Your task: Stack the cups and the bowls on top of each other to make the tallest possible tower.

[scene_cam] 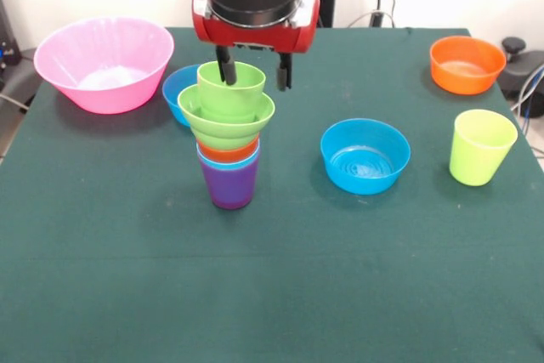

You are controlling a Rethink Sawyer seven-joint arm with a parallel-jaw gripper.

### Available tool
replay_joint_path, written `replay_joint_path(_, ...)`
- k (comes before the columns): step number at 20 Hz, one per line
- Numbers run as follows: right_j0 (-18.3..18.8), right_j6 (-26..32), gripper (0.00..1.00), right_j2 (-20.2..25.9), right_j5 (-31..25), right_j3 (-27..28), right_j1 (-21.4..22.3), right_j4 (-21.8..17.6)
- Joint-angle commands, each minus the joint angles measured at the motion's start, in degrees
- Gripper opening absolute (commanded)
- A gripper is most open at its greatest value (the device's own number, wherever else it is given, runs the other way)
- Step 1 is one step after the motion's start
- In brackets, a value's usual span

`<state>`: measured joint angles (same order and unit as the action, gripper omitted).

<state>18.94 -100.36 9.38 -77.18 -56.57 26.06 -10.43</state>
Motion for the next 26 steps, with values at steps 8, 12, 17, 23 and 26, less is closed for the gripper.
replay_joint_path(8,-1.5,8.5,1.0,4.8,-4.9,5.3,-4.4,-3.0)
replay_joint_path(12,-1.7,8.5,1.0,4.7,-7.4,7.5,-5.3,-3.0)
replay_joint_path(17,-1.9,7.6,1.0,4.3,-8.4,7.3,-5.2,-2.6)
replay_joint_path(23,-2.1,7.9,1.0,4.3,-7.2,7.6,-5.4,-2.8)
replay_joint_path(26,-2.0,8.2,1.0,4.3,-6.3,7.4,-5.7,-2.9)
